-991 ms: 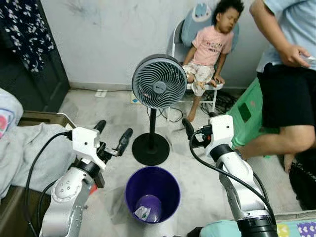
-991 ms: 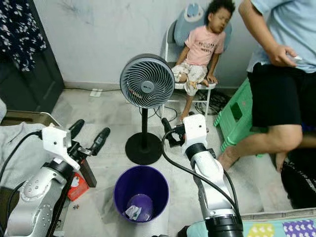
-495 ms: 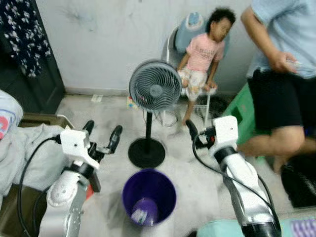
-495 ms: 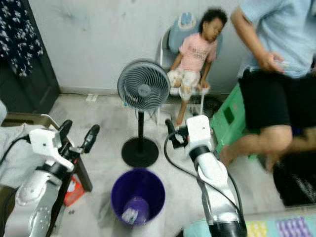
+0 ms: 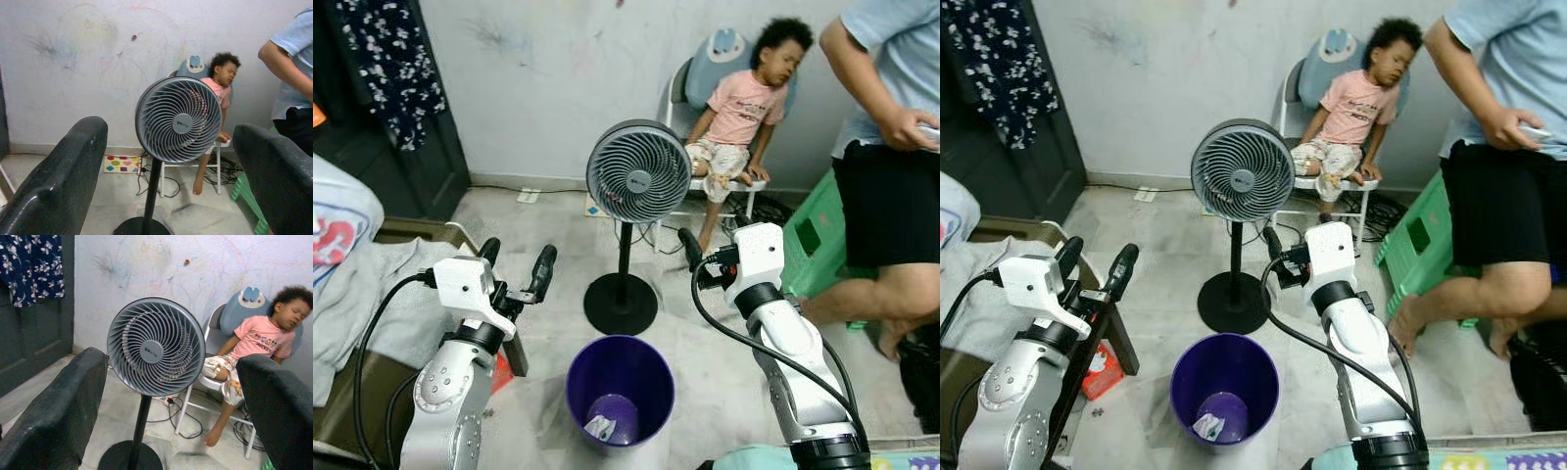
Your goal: Clean up the room
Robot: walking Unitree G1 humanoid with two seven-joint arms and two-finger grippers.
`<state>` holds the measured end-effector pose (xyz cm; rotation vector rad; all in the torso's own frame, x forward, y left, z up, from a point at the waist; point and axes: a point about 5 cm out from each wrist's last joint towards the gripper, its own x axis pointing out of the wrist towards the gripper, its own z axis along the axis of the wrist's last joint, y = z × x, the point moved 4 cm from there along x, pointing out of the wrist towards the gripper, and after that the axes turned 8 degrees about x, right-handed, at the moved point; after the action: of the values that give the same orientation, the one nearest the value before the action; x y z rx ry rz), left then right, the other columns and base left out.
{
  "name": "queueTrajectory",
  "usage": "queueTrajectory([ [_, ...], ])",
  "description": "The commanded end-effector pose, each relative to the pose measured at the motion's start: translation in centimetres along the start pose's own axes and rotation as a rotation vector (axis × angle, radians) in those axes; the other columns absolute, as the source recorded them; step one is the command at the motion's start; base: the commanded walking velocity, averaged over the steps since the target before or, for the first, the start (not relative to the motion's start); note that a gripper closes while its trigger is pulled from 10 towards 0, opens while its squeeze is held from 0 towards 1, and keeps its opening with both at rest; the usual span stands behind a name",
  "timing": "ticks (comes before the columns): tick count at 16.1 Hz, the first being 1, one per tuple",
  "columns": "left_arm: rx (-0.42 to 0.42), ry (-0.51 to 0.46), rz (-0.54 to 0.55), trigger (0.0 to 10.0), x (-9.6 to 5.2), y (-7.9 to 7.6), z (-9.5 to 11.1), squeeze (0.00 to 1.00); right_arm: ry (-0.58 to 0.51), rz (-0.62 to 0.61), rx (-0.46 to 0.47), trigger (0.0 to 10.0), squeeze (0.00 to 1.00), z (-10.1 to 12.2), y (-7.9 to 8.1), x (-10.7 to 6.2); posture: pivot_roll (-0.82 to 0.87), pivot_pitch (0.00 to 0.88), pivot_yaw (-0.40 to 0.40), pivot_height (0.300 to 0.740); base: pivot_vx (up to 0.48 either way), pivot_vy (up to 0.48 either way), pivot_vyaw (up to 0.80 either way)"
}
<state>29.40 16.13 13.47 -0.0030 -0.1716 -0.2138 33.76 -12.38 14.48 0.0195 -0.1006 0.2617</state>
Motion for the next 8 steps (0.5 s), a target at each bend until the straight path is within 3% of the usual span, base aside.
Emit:
queueTrajectory([
  [1, -0.001, 0.003, -0.017, 10.0, 0.13, -0.37, 0.09, 0.00, -0.006, -0.007, -0.006, 10.0, 0.00, 0.47, -0.07, 0.21, -0.03, 0.000, -0.054, 0.740, 0.000, 0.000, 0.00],
  [4, -0.002, 0.007, -0.016, 10.0, 0.28, -0.49, -0.06, 0.00, -0.015, 0.011, -0.032, 10.0, 0.00, 0.70, 0.39, 0.51, -0.02, 0.000, -0.057, 0.740, 0.000, 0.000, 0.00],
  [8, 0.005, 0.001, -0.044, 10.0, 0.84, -0.97, 0.14, 0.00, -0.023, 0.034, -0.051, 10.0, 0.00, 0.87, 0.92, 0.76, -0.03, 0.000, -0.055, 0.740, 0.000, 0.000, 0.75],
])
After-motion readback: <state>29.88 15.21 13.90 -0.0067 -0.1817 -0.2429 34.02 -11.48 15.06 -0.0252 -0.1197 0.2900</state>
